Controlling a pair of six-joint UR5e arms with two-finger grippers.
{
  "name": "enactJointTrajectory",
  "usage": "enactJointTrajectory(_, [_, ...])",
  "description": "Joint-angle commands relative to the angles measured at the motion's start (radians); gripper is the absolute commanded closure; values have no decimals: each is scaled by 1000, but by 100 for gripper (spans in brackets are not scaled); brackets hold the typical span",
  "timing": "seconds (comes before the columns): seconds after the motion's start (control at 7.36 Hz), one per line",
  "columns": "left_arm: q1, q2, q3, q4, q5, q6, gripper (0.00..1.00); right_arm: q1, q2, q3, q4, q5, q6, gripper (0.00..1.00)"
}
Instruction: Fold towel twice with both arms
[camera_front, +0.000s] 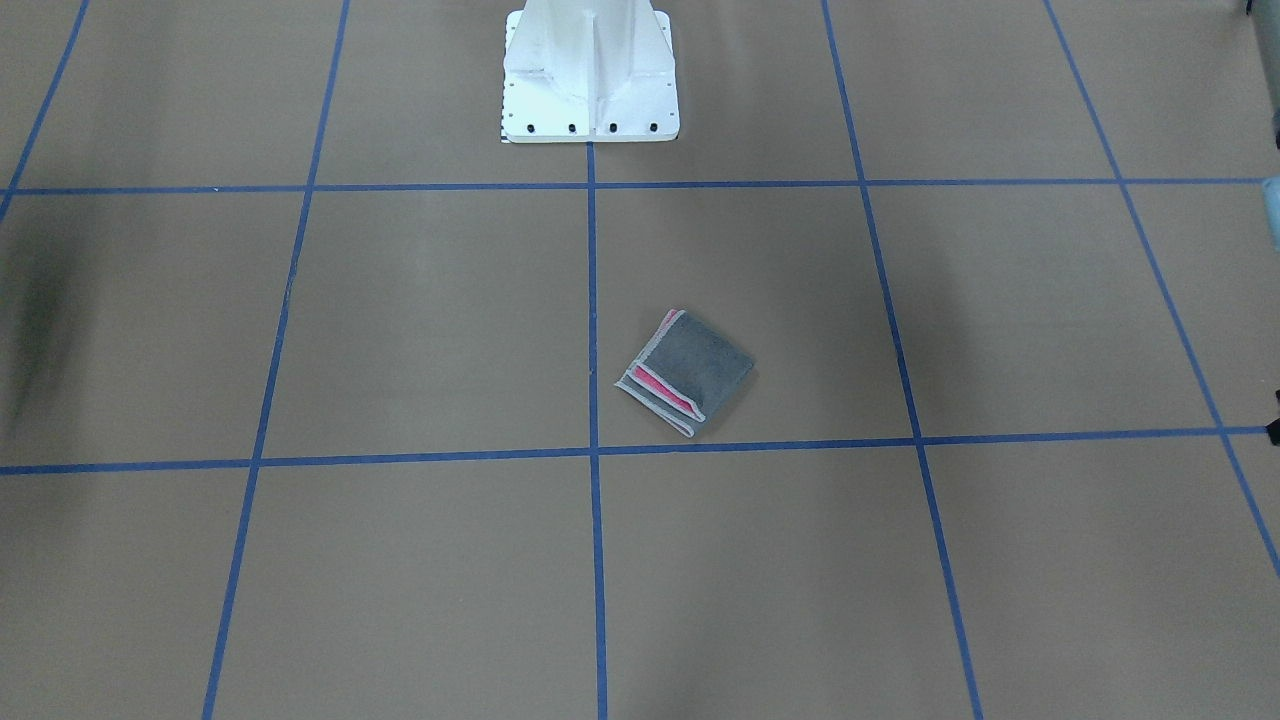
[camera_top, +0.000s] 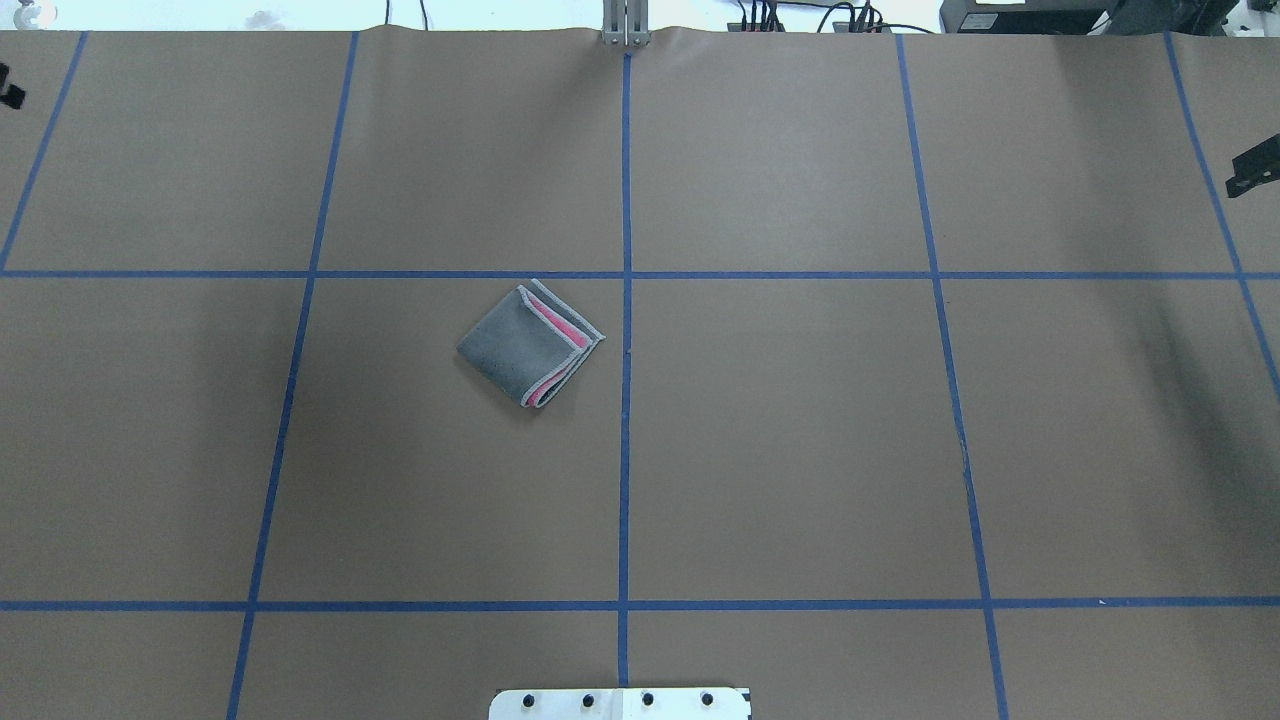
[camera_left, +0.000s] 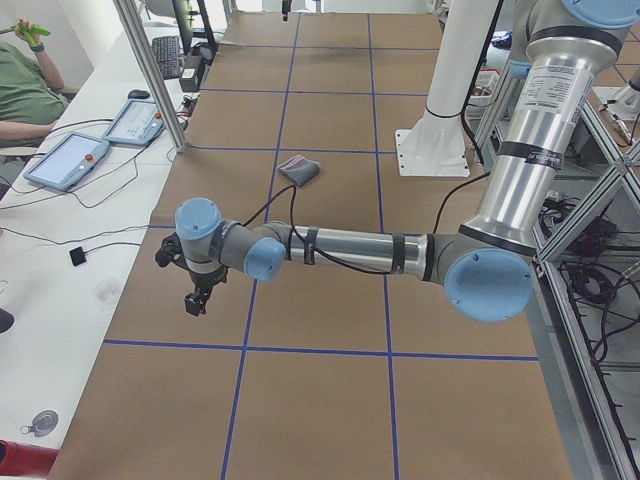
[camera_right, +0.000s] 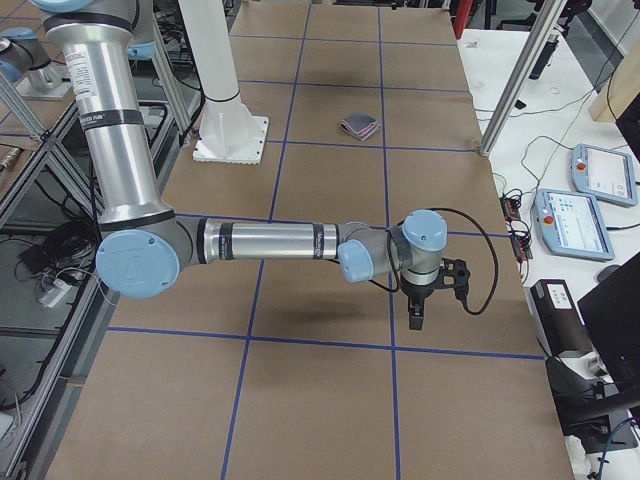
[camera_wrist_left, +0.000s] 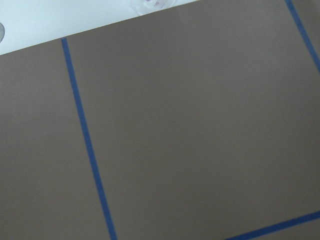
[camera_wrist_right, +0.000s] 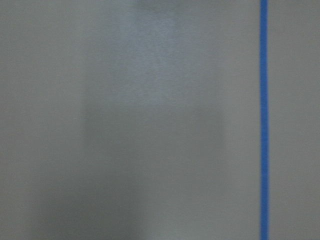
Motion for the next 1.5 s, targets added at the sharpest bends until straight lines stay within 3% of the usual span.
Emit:
enactJointTrajectory(0.0, [-8,116,20,-2,4,55,0,93,-76,106,-89,99,-18,0])
enactJointTrajectory(0.14, [-13,144,24,-22,6,52,0,122,-111,126,-101,185,-18,0])
enactJointTrajectory(0.54, [-37,176,-43,-11,0,4,0,133,-232,224,-111,187,-68,0])
enactJointTrajectory(0.68, [-48,173,-116,51,0,-31,0,139,-252,221,-112,183,-159,0])
enactJointTrajectory(0.82, [-71,181,-220,196,0,-25,0,142,-268,218,-114,172,-197,0])
enactJointTrajectory(0.95, [-73,239,-324,256,0,-24,0,149,-272,220,-156,139,-271,0])
enactJointTrajectory(1.09, [-73,291,-377,259,-2,-24,0,170,-263,235,-281,117,-405,0])
enactJointTrajectory(1.36, [-73,351,-429,259,-2,-21,0,228,-268,275,-414,92,-512,0])
